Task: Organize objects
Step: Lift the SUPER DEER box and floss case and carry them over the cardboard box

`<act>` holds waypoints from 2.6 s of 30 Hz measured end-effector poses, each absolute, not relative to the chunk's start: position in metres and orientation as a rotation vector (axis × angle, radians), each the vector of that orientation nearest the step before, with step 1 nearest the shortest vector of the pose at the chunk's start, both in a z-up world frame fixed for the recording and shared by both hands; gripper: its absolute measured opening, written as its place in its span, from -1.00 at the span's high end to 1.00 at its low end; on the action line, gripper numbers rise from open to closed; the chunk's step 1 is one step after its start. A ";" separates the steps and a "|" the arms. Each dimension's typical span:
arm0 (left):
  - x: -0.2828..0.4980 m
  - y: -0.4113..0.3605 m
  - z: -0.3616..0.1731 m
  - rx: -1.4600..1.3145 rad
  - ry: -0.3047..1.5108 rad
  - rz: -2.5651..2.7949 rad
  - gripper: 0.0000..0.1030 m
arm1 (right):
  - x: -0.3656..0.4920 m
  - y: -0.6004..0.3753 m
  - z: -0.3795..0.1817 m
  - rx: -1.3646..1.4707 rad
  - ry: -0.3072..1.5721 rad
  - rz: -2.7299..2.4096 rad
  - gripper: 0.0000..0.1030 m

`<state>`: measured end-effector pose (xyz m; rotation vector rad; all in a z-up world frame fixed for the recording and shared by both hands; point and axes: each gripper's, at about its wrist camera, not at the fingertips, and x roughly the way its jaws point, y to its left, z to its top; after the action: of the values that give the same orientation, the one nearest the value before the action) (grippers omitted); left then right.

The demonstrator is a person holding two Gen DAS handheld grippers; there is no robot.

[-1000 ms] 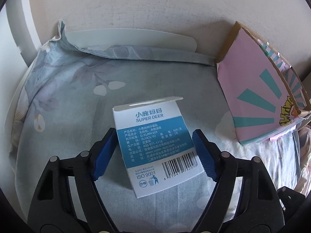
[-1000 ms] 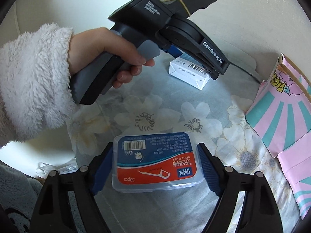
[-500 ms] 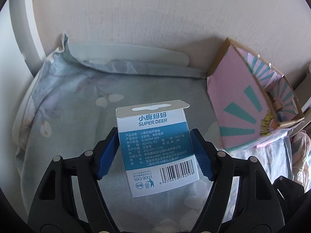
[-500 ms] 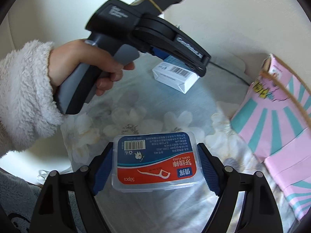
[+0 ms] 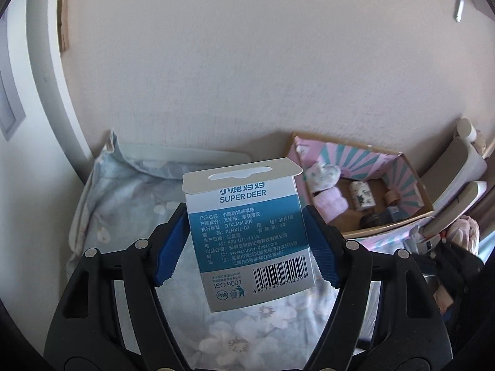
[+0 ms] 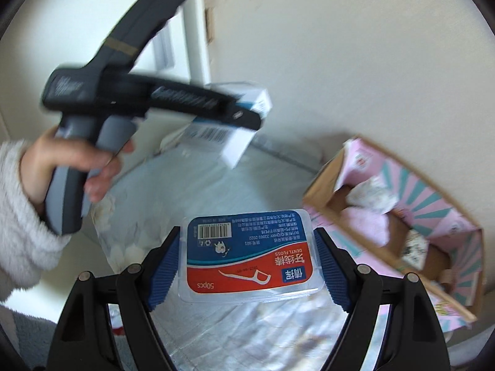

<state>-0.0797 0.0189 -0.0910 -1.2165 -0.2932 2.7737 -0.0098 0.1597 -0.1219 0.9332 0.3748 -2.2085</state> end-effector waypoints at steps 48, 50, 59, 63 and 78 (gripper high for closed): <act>-0.078 0.144 -0.021 -1.068 -0.205 2.509 -0.34 | -0.032 0.317 -0.027 1.106 0.024 -2.851 -0.53; -0.086 0.144 -0.021 -1.070 -0.200 2.503 -0.34 | -0.041 0.317 -0.026 1.106 0.025 -2.855 -0.52; -0.138 0.145 -0.032 -1.117 -0.205 2.470 -0.34 | -0.095 0.320 -0.028 1.170 0.010 -2.857 -0.53; -0.166 0.146 -0.043 -1.152 -0.212 2.449 -0.34 | -0.122 0.323 -0.036 1.219 -0.016 -2.843 -0.53; -0.245 0.167 -0.115 -1.340 -0.156 2.331 -0.33 | -0.208 0.331 -0.103 1.477 -0.132 -2.734 -0.52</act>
<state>-0.2455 0.1675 -0.1145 -1.3398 -0.1557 2.3311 -0.2082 0.3307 -0.1032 1.4775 -0.1316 -2.7340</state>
